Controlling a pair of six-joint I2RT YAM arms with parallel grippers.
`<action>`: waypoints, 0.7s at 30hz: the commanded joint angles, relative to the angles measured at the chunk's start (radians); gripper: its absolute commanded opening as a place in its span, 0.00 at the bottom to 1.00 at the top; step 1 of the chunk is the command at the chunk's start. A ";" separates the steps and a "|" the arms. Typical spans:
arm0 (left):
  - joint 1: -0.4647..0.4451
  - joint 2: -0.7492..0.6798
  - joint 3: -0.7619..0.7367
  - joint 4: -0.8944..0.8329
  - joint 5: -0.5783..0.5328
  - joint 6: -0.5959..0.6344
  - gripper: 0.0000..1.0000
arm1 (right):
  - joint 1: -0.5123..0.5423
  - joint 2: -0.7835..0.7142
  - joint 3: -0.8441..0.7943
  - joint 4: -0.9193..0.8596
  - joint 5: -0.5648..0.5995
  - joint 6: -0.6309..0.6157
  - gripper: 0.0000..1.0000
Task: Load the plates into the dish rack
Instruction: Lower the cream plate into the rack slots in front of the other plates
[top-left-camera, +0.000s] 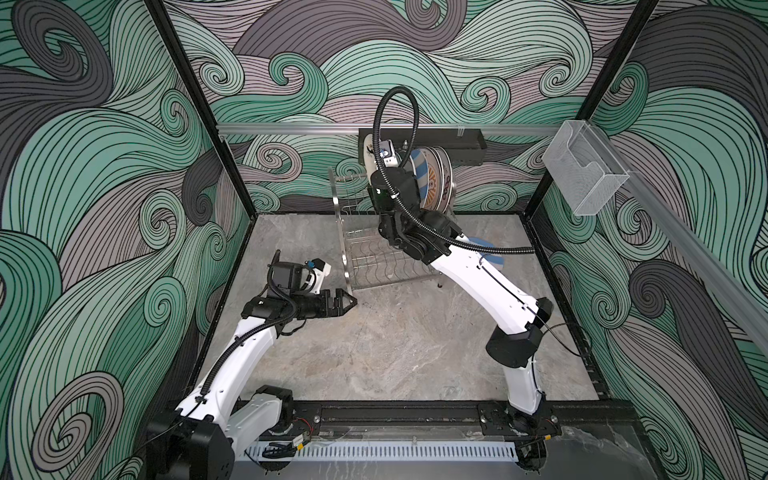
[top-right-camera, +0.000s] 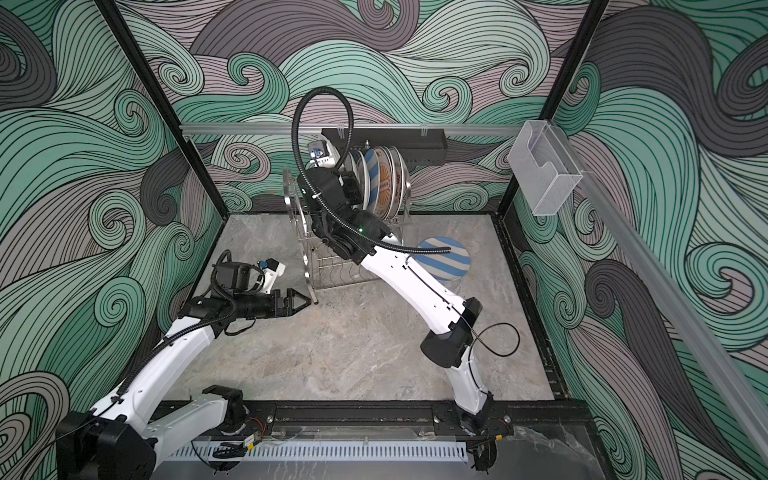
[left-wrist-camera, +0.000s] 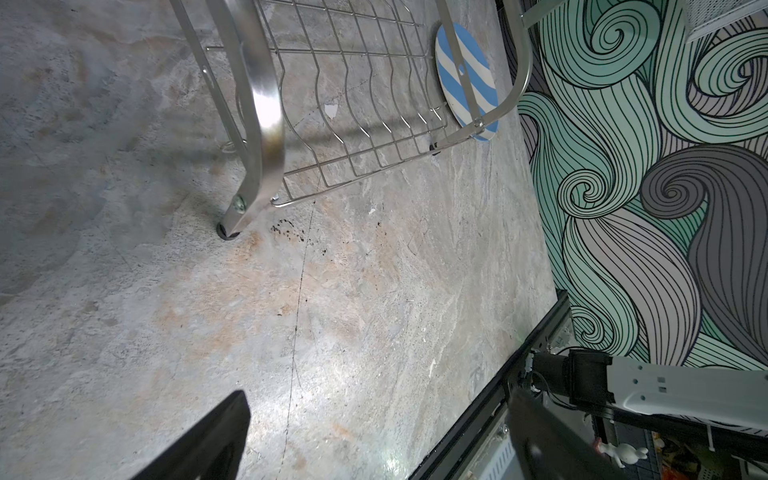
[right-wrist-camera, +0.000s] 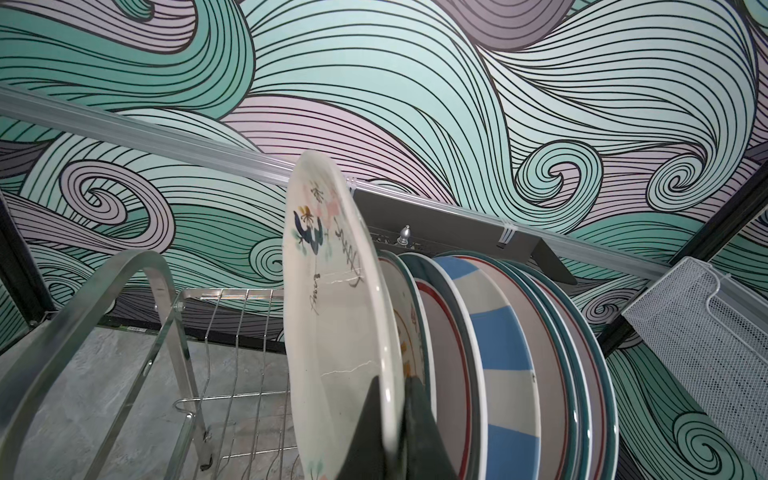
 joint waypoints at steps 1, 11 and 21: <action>-0.001 0.006 0.010 -0.002 0.017 0.016 0.98 | -0.007 0.001 0.020 0.105 0.060 0.032 0.00; -0.002 0.009 0.011 -0.005 0.017 0.019 0.99 | -0.026 0.012 -0.004 0.076 0.101 0.087 0.00; -0.002 0.005 0.012 -0.007 0.017 0.023 0.99 | -0.020 0.017 0.041 0.241 0.138 -0.090 0.00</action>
